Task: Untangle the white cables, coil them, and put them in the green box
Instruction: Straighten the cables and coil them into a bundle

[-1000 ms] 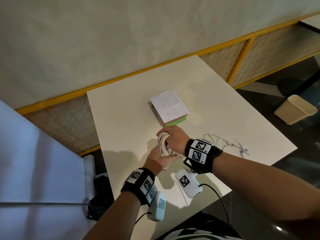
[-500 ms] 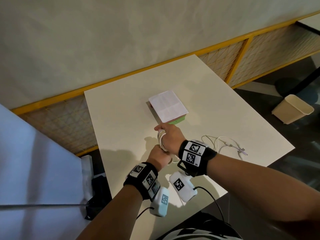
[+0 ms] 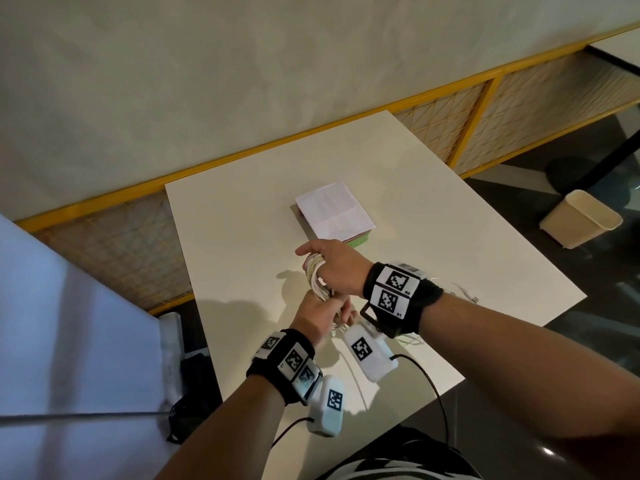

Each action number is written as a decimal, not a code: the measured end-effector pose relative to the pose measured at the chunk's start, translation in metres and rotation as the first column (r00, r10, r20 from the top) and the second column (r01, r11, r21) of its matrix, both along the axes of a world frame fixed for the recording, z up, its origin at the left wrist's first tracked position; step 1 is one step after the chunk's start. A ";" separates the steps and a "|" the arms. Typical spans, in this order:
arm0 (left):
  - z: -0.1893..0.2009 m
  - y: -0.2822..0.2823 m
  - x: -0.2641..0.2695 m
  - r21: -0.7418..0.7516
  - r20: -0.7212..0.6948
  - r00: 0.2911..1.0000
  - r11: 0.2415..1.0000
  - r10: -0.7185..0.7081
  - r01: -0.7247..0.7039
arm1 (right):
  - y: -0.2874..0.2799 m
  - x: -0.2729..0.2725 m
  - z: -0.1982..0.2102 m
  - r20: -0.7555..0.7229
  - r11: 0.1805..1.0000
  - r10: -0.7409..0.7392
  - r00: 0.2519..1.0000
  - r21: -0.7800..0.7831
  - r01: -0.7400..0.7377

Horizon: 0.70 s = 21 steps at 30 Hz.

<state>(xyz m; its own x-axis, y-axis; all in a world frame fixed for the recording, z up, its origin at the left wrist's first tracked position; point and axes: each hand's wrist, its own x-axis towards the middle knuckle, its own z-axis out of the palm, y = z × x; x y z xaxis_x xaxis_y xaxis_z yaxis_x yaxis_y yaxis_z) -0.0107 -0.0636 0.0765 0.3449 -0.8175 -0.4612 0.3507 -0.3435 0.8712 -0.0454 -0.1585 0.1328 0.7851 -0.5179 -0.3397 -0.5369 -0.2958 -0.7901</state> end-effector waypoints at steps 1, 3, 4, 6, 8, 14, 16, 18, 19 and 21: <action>-0.001 0.001 0.001 -0.035 -0.050 0.998 0.999 0.031 -0.032 | -0.002 -0.003 0.001 0.009 1.000 0.017 1.000 0.001 -0.017; -0.002 0.001 0.007 -0.061 -0.127 0.985 0.990 0.119 -0.128 | -0.004 -0.011 0.000 0.073 0.997 0.000 0.997 0.079 -0.006; -0.002 0.002 0.011 -0.057 -0.155 0.974 0.982 0.168 -0.179 | -0.006 -0.017 -0.003 0.113 0.988 -0.022 0.993 0.154 0.004; -0.001 0.003 0.017 -0.053 -0.193 0.952 0.967 0.236 -0.250 | -0.008 -0.031 -0.015 0.142 0.959 -0.023 0.990 0.284 -0.019; 0.003 0.002 0.020 -0.065 -0.194 0.952 0.965 0.238 -0.255 | -0.004 -0.044 -0.031 0.087 0.929 0.092 0.992 0.352 -0.117; 0.012 -0.009 0.019 -0.090 -0.399 0.889 0.955 0.224 -0.281 | 0.015 -0.055 -0.059 -0.203 0.916 0.355 0.912 0.270 -0.296; 0.011 -0.008 0.020 -0.080 -0.385 0.898 0.961 0.214 -0.263 | 0.019 -0.055 -0.061 -0.232 0.908 0.365 0.902 0.302 -0.290; 0.009 -0.004 0.028 -0.069 -0.359 0.904 0.959 0.233 -0.274 | 0.015 -0.059 -0.062 -0.324 0.920 0.370 0.871 0.256 -0.295; 0.007 -0.002 0.034 -0.059 -0.345 0.905 0.957 0.249 -0.285 | 0.012 -0.062 -0.062 -0.410 0.926 0.377 0.831 0.184 -0.329; 0.003 0.004 0.047 -0.036 -0.294 0.922 0.961 0.252 -0.275 | 0.000 -0.069 -0.063 -0.569 0.903 0.347 0.745 -0.012 -0.429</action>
